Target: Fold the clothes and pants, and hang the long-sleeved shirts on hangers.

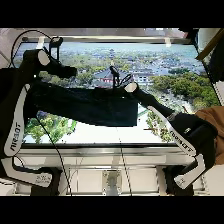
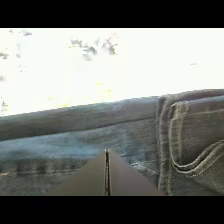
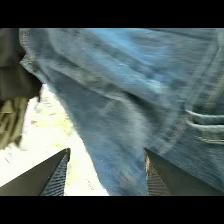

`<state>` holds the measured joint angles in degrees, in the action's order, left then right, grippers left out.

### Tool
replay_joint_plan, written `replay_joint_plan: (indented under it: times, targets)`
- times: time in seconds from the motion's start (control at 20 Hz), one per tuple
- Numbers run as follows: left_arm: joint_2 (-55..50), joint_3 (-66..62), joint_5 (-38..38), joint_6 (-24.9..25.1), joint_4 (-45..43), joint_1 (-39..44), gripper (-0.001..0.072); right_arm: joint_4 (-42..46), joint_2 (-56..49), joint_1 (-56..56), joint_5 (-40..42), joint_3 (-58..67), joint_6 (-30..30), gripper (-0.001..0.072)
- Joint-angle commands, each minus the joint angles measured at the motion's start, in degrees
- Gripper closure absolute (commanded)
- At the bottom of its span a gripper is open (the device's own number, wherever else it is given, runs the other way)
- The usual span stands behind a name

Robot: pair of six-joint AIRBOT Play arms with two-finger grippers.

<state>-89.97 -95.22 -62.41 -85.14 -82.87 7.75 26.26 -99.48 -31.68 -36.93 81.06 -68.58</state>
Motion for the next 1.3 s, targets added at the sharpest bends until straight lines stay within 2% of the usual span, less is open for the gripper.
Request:
replay_joint_plan:
  times: [0.0, 0.15, 0.3, 0.4, 0.45, 0.55, 0.65, 0.7, 0.8, 0.85, 0.9, 1.0, 1.25]
  targets:
    - [0.81, 0.00, -0.79, 0.74, -0.31, -0.83, 0.0676, 4.04, 0.90, -0.24, -4.42, 2.80, -0.83, 0.0206]
    - [0.81, 0.00, -0.87, 0.72, -0.50, -1.29, 0.0676, 14.27, 6.25, 8.11, -18.62, 5.16, -1.84, 0.0206]
    - [0.81, 0.00, -0.87, 0.70, -0.50, -1.31, 0.0676, 29.31, 13.29, 18.53, -30.80, 5.11, -7.13, 0.0207]
    - [0.81, 0.00, -1.14, 0.70, -0.48, -1.31, 0.0676, 38.21, 15.76, 24.52, -35.08, 3.67, -10.01, 0.0206]
    - [0.81, 0.00, -1.77, 0.70, -0.50, -1.31, 0.0676, 38.93, 16.00, 27.56, -35.12, 1.81, -10.93, 0.0205]
    - [0.81, 0.00, -2.89, 0.70, -0.50, -1.31, 0.0676, 35.95, 15.41, 32.92, -31.93, -4.13, -11.96, 0.0205]
    - [0.81, 0.00, -3.04, 0.70, -0.50, -1.31, 0.0676, 25.83, 13.53, 37.81, -27.34, -11.43, -12.33, 0.0206]
    - [0.81, 0.00, -3.02, 0.70, -0.50, -1.31, 0.0676, 18.25, 11.72, 40.11, -26.47, -14.43, -10.62, 0.0206]
    - [0.81, 0.00, -3.02, 0.70, -0.48, -1.29, 0.0676, 4.35, 6.67, 43.60, -27.61, -18.12, -2.51, 0.0201]
    - [0.81, 0.00, -3.02, 0.68, -0.48, -1.29, 0.0676, 0.96, 3.91, 43.95, -27.56, -18.29, -0.50, 0.0130]
    - [0.81, 0.00, -3.02, 0.70, -0.50, -1.29, 0.0676, -1.27, 1.68, 43.65, -27.17, -18.16, 0.37, 0.0086]
    - [0.81, 0.00, -3.02, 0.70, -0.50, -1.29, 0.0676, -3.82, -1.25, 41.27, -24.87, -18.16, 2.62, 0.0086]
    - [0.81, 0.00, -3.02, 0.72, -0.50, -1.29, 0.0676, -3.52, -2.40, 33.05, -19.28, -18.16, 2.25, 0.0095]
